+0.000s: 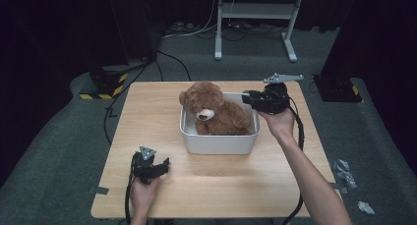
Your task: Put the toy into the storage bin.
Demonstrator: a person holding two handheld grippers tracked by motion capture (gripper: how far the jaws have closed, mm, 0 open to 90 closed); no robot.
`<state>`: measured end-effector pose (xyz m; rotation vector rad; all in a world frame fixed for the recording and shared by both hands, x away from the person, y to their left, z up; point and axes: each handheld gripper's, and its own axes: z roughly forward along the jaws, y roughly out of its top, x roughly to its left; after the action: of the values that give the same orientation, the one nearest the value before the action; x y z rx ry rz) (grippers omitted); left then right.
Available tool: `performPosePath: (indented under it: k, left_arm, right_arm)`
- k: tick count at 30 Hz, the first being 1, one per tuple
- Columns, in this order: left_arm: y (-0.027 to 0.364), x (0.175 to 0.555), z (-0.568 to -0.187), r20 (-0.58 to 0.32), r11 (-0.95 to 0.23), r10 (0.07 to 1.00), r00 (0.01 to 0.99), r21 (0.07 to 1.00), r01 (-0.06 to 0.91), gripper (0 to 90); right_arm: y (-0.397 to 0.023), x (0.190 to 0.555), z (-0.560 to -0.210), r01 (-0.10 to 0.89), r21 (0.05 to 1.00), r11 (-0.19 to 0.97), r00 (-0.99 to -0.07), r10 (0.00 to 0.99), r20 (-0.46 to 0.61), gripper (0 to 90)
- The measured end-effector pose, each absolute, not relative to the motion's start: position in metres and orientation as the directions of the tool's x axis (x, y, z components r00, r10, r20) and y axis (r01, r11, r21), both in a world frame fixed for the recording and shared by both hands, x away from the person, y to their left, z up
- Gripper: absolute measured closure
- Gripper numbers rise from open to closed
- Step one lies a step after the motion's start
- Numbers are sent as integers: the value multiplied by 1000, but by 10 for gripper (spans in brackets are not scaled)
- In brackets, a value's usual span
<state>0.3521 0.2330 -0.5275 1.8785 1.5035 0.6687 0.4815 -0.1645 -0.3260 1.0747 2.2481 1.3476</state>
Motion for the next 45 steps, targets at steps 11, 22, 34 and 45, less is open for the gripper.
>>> performPosePath:
  k: [11,22,34,45]
  left_arm:
    - [233,352,-528,1,-147,976,219,742,654,248]
    - [233,352,-528,1,-147,976,219,742,654,248]
    - [233,352,-528,1,-147,976,219,742,654,248]
    - [233,352,-527,1,-148,976,219,742,654,248]
  right_arm:
    - [-171,478,-323,434,860,268,-666,738,106,587]
    - [-179,474,-322,430,866,255,-660,744,109,586]
    - [-192,467,-320,424,875,232,-647,754,113,578]
    - [-204,462,-320,421,882,211,-634,764,120,572]
